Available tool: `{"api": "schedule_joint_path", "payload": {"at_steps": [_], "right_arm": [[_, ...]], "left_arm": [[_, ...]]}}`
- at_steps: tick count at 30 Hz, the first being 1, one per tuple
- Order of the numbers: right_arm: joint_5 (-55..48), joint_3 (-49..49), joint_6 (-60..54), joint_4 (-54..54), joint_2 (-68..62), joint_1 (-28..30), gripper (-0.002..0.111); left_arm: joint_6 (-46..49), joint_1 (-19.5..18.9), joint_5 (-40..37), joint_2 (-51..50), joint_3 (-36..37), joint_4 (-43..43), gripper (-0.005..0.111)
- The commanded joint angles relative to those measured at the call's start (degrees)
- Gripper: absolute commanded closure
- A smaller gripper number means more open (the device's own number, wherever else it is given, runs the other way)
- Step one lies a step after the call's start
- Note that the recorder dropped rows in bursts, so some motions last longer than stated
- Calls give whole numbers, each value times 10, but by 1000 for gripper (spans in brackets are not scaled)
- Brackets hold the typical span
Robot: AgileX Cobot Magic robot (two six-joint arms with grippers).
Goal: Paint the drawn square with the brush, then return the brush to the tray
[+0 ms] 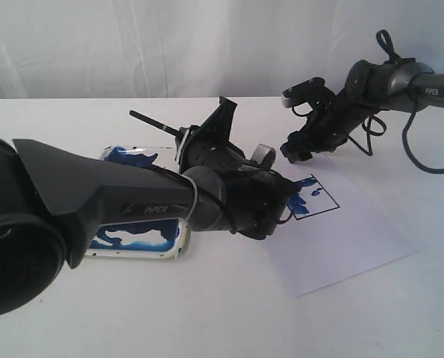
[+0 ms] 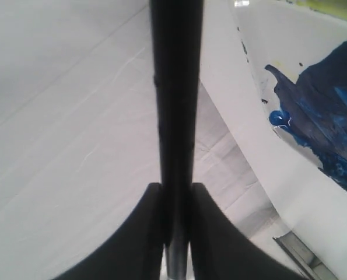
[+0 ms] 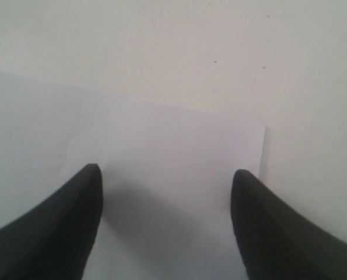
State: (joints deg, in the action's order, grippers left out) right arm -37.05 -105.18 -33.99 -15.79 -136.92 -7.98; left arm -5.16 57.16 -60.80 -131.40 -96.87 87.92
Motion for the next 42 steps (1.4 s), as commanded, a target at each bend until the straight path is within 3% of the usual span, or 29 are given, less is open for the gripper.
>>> {"api": "schedule_joint_path", "payload": {"at_steps": [1, 12, 42], "right_arm": [[-30, 12, -9, 41, -25, 0, 48], [-30, 12, -9, 41, -25, 0, 48], [-30, 12, -9, 41, -25, 0, 48]], "left_arm": [[-9, 15, -3, 1, 2, 11, 107], [4, 36, -3, 1, 2, -27, 107], [24, 35, -55, 1, 2, -135, 107]]}}
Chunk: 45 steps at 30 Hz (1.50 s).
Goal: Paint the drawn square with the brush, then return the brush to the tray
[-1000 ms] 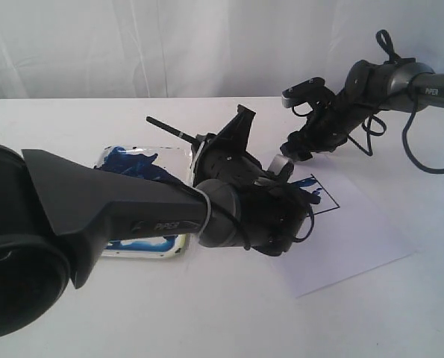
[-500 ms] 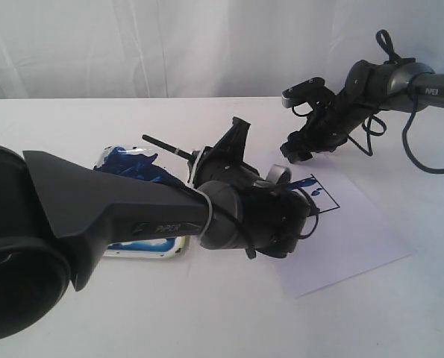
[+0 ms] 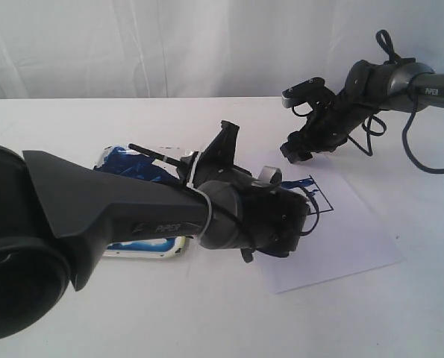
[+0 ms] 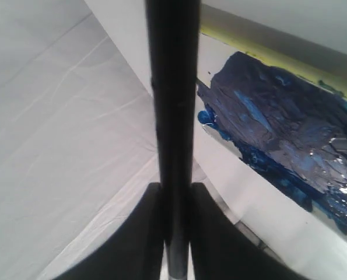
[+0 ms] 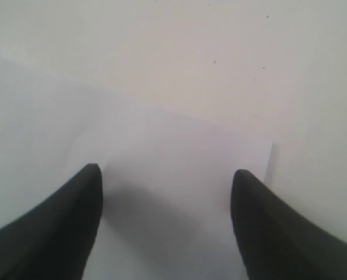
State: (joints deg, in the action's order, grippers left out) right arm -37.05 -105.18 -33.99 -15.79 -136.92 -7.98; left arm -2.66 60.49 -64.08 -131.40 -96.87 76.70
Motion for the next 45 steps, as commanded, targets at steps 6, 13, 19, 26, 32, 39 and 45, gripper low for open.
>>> {"api": "schedule_joint_path", "payload": {"at_steps": [6, 13, 19, 26, 32, 39, 45], "right_arm": [[-30, 12, -9, 41, -25, 0, 48], [-30, 12, -9, 41, -25, 0, 48], [-30, 12, -9, 41, -25, 0, 48], [-30, 12, -9, 41, -25, 0, 48], [-30, 12, -9, 41, -25, 0, 48], [-32, 12, -9, 41, -25, 0, 48], [-32, 12, -9, 41, -25, 0, 48]], "left_arm": [[-35, 2, -34, 1, 2, 12, 107], [-53, 3, -31, 1, 2, 59, 107], [-53, 3, 13, 1, 2, 19, 107], [-55, 3, 60, 1, 2, -8, 107], [-55, 2, 40, 1, 2, -10, 107], [-55, 2, 35, 1, 2, -56, 107], [-115, 2, 30, 1, 2, -36, 107]]}}
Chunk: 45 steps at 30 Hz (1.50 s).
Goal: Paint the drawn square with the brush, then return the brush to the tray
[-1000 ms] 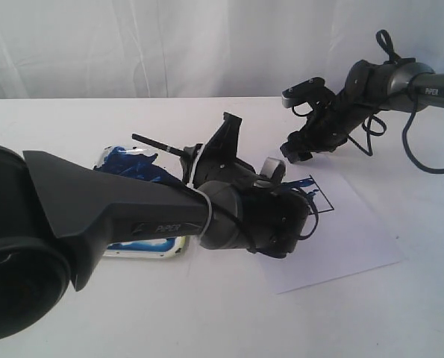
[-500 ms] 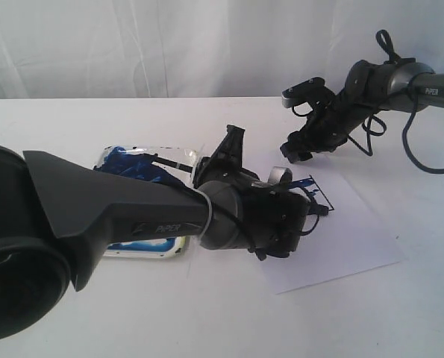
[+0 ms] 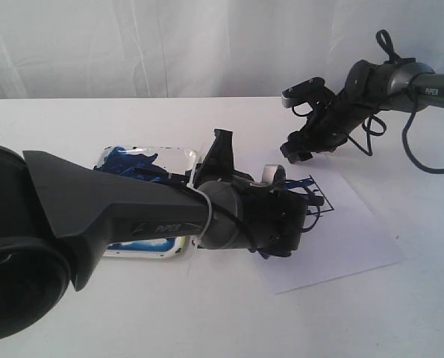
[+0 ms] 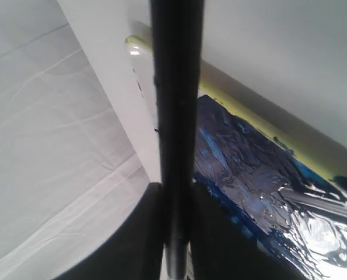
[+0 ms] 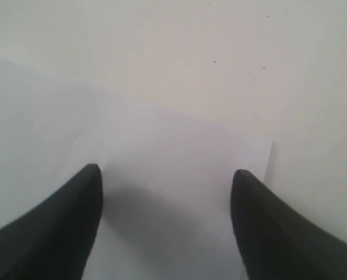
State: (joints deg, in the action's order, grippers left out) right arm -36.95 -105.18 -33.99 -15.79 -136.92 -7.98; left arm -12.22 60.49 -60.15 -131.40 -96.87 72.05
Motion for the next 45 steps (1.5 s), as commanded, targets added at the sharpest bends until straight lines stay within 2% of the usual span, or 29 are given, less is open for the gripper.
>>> {"api": "schedule_joint_path", "payload": {"at_steps": [1, 12, 21, 27, 35, 40, 45], "right_arm": [[-33, 12, -9, 41, -25, 0, 48], [-37, 12, -9, 41, -25, 0, 48], [-37, 12, -9, 41, -25, 0, 48], [-37, 12, -9, 41, -25, 0, 48], [-37, 12, -9, 41, -25, 0, 48], [-38, 12, -9, 41, -25, 0, 48], [-38, 12, -9, 41, -25, 0, 48]], "left_arm": [[-20, 2, -9, 1, 2, 10, 107], [-40, 2, 5, -19, 2, 10, 107], [-1, 2, -39, -19, 2, 4, 107], [-30, 9, -66, -18, 2, 63, 107], [-8, 15, -53, -19, 2, 9, 107], [-3, 15, -52, -19, 2, 5, 107], [23, 15, -86, -19, 2, 5, 107]]}}
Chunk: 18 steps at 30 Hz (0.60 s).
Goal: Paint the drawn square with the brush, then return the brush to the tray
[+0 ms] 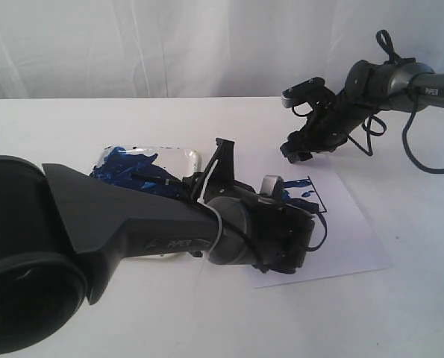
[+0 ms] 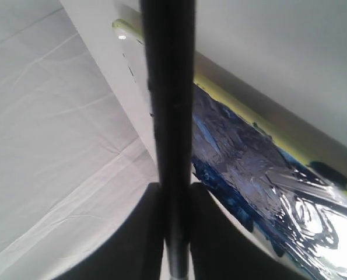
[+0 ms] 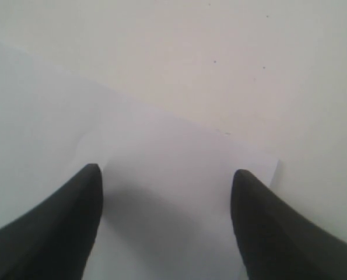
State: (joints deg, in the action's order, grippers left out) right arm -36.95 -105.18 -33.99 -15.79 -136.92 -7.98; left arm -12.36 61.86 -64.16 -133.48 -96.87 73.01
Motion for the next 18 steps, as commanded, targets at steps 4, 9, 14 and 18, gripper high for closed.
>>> {"api": "schedule_joint_path", "payload": {"at_steps": [4, 9, 14, 18], "right_arm": [[-38, 12, -9, 41, -25, 0, 48], [-38, 12, -9, 41, -25, 0, 48], [-38, 12, -9, 41, -25, 0, 48], [-38, 12, -9, 41, -25, 0, 48]], "left_arm": [[37, 1, -58, 1, 2, -3, 107], [26, 1, -58, 1, 2, 22, 107], [4, 1, -58, 1, 2, 39, 107], [-37, 1, -58, 1, 2, 47, 107]]}}
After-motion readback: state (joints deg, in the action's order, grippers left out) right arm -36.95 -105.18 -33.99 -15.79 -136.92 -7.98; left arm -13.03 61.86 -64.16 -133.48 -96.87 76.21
